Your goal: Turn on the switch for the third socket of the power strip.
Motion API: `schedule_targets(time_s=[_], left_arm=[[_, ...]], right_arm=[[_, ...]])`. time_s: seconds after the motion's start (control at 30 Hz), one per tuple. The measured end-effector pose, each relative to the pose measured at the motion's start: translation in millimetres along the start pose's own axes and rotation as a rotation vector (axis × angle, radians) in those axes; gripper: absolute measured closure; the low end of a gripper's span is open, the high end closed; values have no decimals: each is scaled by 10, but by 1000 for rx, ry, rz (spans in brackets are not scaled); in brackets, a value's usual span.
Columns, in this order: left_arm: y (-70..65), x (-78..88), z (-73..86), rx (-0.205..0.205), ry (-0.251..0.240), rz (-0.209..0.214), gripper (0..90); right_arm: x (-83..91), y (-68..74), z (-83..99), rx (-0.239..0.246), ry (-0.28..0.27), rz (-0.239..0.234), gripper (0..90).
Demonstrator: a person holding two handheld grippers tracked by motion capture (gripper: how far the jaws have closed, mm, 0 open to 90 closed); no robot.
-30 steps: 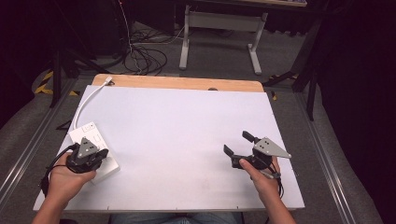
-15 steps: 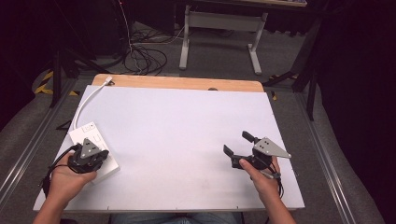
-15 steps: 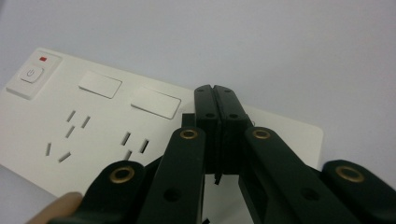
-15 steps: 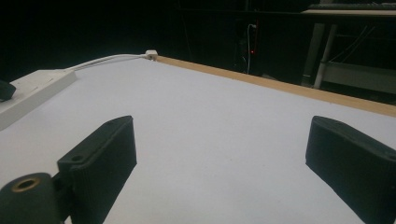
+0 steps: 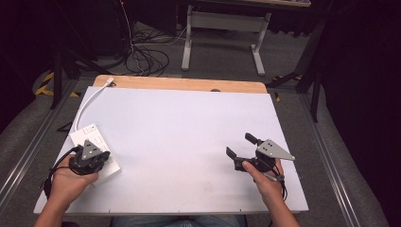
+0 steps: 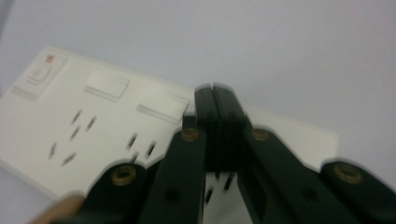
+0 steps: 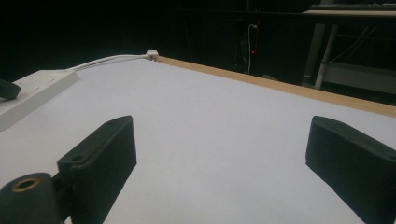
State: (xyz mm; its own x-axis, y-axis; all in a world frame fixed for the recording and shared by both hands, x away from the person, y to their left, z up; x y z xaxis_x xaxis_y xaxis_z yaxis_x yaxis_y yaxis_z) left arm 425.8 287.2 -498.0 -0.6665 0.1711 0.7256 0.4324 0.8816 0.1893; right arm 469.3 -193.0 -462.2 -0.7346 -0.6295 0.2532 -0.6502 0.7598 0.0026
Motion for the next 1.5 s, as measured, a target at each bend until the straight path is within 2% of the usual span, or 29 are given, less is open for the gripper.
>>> schedule_targets(time_s=[0.07, 0.1, 0.17, 0.73, 0.87, 0.97, 1.0, 1.07, 1.13, 1.2, 1.23, 1.27, 1.37, 1.5], left_arm=[[40, -11, 1, 9, 5, -10, 898], [47, -14, 5, 27, -2, 2, 898], [54, -9, 12, 31, -7, 7, 898], [44, -8, 15, 28, -13, 1, 898], [45, -18, 7, 43, -17, 11, 897], [67, -20, -5, 67, -17, -4, 885], [91, -2, -15, 86, -40, -8, 885], [152, 69, -52, 167, -134, 6, 885], [220, 141, -72, 228, -215, -4, 885], [273, 198, -77, 271, -277, -16, 885], [310, 257, -87, 294, -332, -37, 885], [310, 257, -87, 294, -332, -37, 885], [337, 332, -111, 322, -413, -70, 885], [372, 414, -116, 341, -477, -110, 885]], right_arm=[[1, 0, -2, 2, -2, -1, 93], [1, 0, -2, 2, -2, -1, 93], [4, -1, -1, 2, -1, -1, 94], [18, 11, -4, 4, -1, 6, 94], [18, 23, 4, 6, 5, 5, 95], [29, 5, 9, 1, 5, 9, 95], [31, 2, 10, -1, 3, 9, 95], [35, -2, 12, -2, 5, 11, 95], [34, -2, 13, -2, 6, 11, 95], [30, 2, 13, -1, 5, 9, 95], [30, 3, 13, 1, 7, 10, 95], [28, 4, 13, 1, 7, 9, 95], [24, 0, 12, 3, 7, 9, 95], [22, -1, 12, 2, 5, 9, 95]])
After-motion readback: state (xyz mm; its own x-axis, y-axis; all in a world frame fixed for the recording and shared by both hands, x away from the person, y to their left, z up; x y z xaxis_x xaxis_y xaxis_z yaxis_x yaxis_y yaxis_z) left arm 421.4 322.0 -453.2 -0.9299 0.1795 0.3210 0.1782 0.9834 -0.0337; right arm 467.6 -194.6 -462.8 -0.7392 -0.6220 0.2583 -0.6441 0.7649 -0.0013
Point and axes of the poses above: each handheld gripper's, and its own axes: x roughly backward along the jaws, z roughly out of its underside, y roughly to its left, the point moved 4 cm from there along -x, roughly forward along the jaws, and after that the axes turned 3 degrees about y, right-handed, at the moved point
